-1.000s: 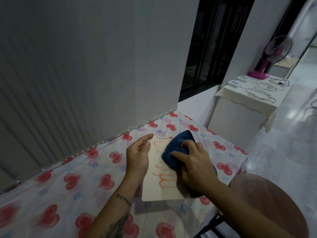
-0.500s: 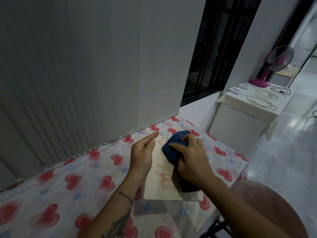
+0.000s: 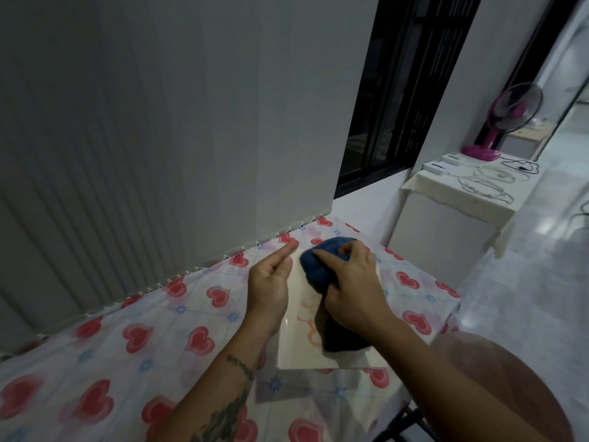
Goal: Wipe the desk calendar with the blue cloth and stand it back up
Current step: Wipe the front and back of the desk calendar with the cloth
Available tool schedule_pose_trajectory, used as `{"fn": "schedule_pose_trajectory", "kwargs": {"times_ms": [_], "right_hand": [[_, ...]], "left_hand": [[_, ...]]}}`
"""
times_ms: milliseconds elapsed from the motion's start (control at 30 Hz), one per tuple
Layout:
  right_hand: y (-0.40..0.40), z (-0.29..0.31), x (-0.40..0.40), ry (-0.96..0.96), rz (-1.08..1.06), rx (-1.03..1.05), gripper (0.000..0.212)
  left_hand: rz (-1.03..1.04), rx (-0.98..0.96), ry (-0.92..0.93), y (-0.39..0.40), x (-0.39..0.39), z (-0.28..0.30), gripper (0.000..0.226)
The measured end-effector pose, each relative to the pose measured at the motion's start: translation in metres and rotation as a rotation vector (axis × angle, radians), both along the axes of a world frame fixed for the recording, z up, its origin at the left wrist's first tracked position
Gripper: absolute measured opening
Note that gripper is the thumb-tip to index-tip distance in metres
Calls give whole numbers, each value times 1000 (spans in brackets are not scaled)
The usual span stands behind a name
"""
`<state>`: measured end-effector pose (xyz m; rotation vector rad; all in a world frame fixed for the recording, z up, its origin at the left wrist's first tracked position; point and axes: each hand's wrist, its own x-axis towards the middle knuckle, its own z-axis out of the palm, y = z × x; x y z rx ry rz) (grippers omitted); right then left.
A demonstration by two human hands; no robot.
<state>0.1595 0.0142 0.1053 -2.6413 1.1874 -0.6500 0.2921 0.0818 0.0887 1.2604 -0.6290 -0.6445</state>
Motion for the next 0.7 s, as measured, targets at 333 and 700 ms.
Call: {"fn": "schedule_pose_trajectory", "kwargs": {"times_ms": [333, 700], "right_hand": [[-7, 0, -16, 110, 42, -49, 53], [-7, -2, -24, 119, 110, -55, 49]], "left_hand": [[4, 68, 120, 13, 3, 14, 39], [-5, 58, 88, 9, 4, 14, 37]]}}
